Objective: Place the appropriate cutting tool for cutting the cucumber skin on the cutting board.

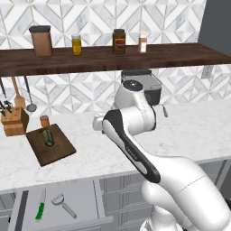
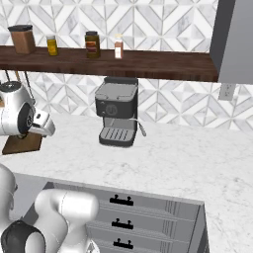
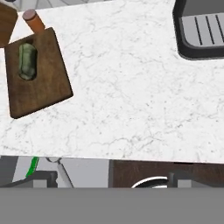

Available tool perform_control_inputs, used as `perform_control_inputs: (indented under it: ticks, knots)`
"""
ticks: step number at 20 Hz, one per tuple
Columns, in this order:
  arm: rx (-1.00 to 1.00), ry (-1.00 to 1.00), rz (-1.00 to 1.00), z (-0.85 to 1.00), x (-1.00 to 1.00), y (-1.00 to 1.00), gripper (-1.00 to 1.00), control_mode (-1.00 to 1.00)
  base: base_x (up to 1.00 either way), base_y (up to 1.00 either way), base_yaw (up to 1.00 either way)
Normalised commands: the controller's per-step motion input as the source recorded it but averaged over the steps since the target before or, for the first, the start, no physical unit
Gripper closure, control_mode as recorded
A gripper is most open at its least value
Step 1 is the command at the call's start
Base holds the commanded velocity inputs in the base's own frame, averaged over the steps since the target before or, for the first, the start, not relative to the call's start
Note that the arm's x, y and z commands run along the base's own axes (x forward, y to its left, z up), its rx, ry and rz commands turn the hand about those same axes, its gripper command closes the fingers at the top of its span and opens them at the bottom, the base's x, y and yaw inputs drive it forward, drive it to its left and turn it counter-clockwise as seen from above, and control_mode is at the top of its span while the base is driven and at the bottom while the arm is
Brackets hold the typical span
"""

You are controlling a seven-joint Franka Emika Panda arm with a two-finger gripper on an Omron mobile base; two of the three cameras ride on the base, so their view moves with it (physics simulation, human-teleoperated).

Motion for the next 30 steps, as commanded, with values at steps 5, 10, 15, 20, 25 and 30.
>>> perform_control_inputs:
  ticks: [5, 10, 15, 20, 25, 30]
  knots:
    - [0.0, 0.0, 0.0, -0.19, -0.27, 0.14, -1.0, -1.0, 0.0, 0.0, 0.0]
    - [0.0, 0.0, 0.0, -0.35, -0.44, 0.06, -1.0, -1.0, 0.0, 0.0, 0.0]
    - [0.0, 0.0, 0.0, -0.44, -0.45, 0.02, -1.0, -1.0, 0.0, 0.0, 0.0]
    - [0.0, 0.0, 0.0, -0.51, -0.47, 0.02, -1.0, -1.0, 0.0, 0.0, 0.0]
    - [0.0, 0.01, 0.0, -0.08, -0.05, 0.04, -1.0, -1.0, 0.0, 0.0, 0.0]
    - [-0.01, 0.0, 0.0, 0.0, -0.03, 0.07, -1.0, -1.0, 0.0, 0.0, 0.0]
